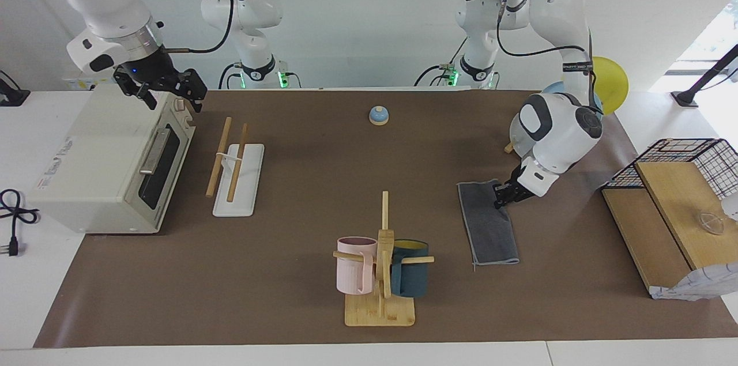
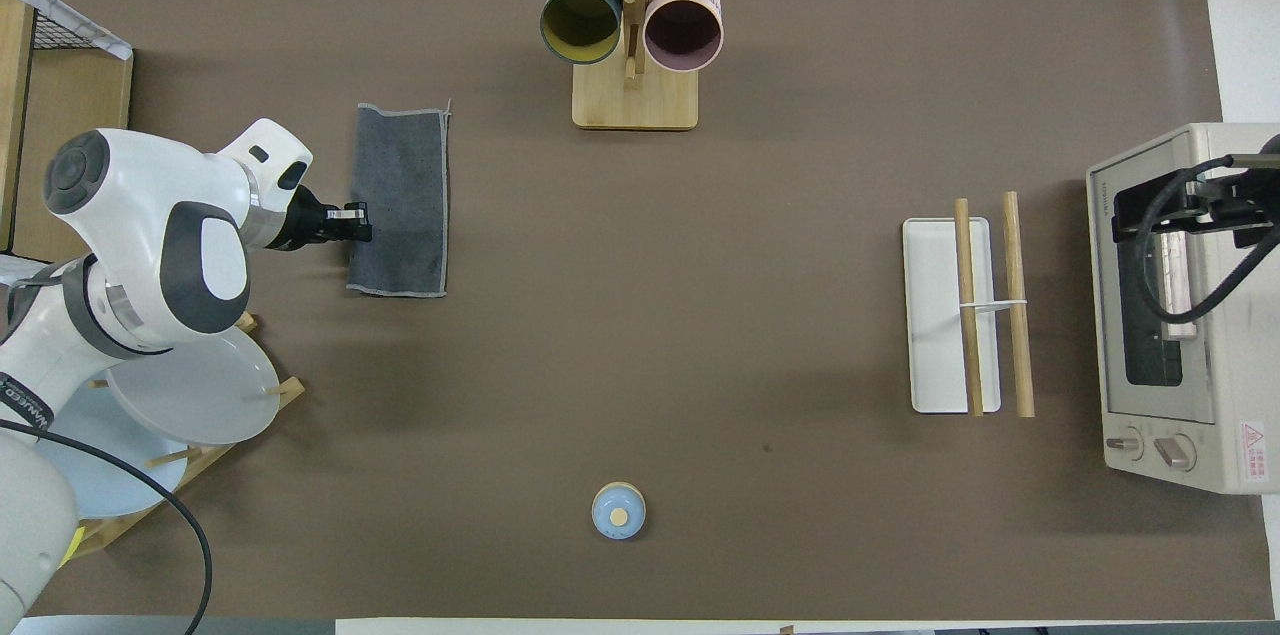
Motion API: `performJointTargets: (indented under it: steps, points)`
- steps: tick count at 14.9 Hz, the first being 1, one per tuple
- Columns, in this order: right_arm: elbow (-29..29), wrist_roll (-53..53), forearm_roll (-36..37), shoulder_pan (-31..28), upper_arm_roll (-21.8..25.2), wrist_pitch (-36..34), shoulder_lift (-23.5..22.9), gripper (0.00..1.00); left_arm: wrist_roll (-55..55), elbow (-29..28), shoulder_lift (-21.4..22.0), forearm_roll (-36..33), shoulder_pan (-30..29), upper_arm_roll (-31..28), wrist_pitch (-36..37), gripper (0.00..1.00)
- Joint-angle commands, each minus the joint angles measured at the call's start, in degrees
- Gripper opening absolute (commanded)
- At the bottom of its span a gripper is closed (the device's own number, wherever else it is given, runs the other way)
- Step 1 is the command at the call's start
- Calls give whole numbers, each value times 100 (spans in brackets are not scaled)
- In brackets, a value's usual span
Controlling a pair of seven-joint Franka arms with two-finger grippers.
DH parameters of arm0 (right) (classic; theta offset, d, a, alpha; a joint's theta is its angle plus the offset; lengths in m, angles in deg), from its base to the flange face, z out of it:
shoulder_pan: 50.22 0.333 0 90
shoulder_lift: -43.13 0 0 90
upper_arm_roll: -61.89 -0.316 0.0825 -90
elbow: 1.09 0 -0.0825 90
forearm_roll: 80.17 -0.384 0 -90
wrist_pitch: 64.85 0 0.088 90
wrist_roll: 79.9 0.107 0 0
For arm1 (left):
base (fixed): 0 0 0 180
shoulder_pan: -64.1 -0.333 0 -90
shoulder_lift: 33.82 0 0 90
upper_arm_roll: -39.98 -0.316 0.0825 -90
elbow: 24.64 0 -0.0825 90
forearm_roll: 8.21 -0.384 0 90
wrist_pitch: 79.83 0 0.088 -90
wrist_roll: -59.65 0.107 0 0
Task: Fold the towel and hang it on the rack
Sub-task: 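Lift the folded towel with the left gripper toward the table center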
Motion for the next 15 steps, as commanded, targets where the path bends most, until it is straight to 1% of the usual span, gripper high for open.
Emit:
performJointTargets:
  steps: [1,4,6,8,9,10,12,14,15]
  points:
    - [-253,-147,-64,-49,-22,3,169,100,-445,690,-23,86,-44,-16,854,0]
    - [-526,-453,-64,-127,-5,73,284,100,-1130,1043,152,85,26,10,1435,0]
    - [-596,-726,-64,-180,-4,117,319,100,-1806,1332,301,85,43,45,1954,0]
    - [-737,-736,-116,-163,-13,284,363,100,-2737,1631,486,51,44,220,2446,0]
    - [-789,-683,-465,-180,-5,302,389,100,-3194,1737,582,42,44,291,2605,0]
    - [-851,-500,-807,-189,13,320,398,100,-3894,1773,766,76,44,448,2632,0]
    - [-904,-87,-951,-181,4,320,442,100,-5074,1817,986,94,44,660,2624,0]
    - [-966,448,-1511,-172,4,302,460,100,-6408,1809,1250,94,44,949,2589,0]
    - [-974,825,-1688,-128,4,302,477,100,-7250,1817,1364,94,44,1107,2545,0]
